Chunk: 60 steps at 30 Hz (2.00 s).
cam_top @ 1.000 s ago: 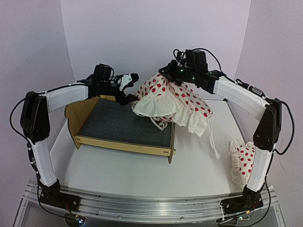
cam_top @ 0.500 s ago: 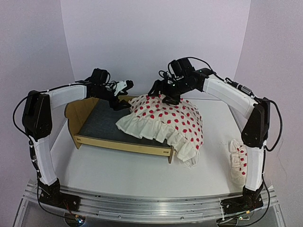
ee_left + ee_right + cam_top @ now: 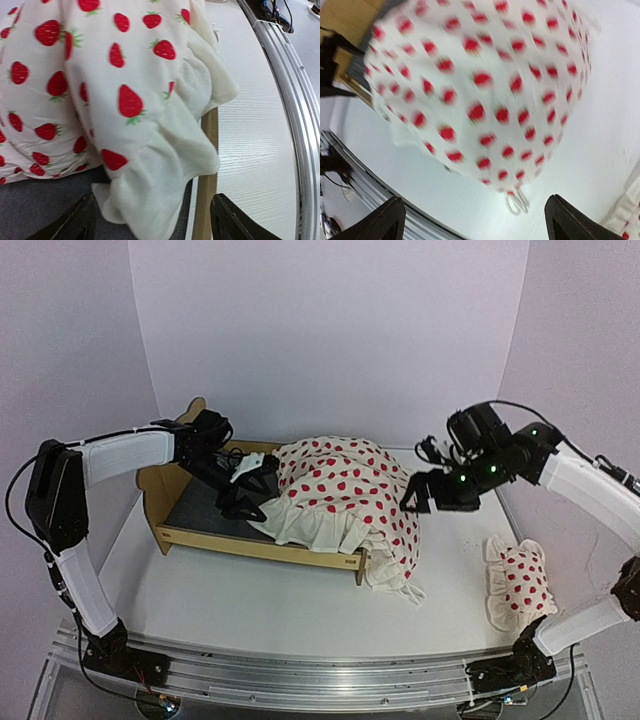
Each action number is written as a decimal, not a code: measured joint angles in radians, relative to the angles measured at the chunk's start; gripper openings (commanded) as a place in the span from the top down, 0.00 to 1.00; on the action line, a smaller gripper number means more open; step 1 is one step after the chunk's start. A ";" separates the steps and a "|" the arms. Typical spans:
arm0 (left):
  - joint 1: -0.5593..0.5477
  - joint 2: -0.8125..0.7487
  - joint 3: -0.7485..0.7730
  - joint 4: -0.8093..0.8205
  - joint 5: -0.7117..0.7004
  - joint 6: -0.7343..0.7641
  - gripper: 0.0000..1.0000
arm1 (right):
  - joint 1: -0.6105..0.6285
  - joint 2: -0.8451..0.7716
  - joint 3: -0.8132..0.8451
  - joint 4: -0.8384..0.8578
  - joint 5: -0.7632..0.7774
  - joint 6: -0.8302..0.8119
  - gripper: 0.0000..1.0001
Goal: Set up the pet bed
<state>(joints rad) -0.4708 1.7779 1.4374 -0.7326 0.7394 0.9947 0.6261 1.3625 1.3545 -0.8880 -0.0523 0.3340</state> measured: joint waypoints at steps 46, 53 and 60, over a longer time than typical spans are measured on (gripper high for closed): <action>0.211 0.262 0.788 0.669 -0.546 -0.349 1.00 | -0.205 0.776 1.127 0.429 -0.125 -0.076 1.00; 0.286 0.399 0.915 0.836 -0.595 -0.303 1.00 | -0.202 0.948 1.148 0.833 -0.081 -0.017 1.00; 0.307 0.392 0.871 0.915 -0.592 -0.283 1.00 | -0.192 0.981 1.116 1.029 -0.085 -0.008 1.00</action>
<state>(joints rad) -0.1643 2.1695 2.3082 0.1824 0.1478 0.7120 0.4339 2.3439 2.4709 0.1407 -0.1368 0.3260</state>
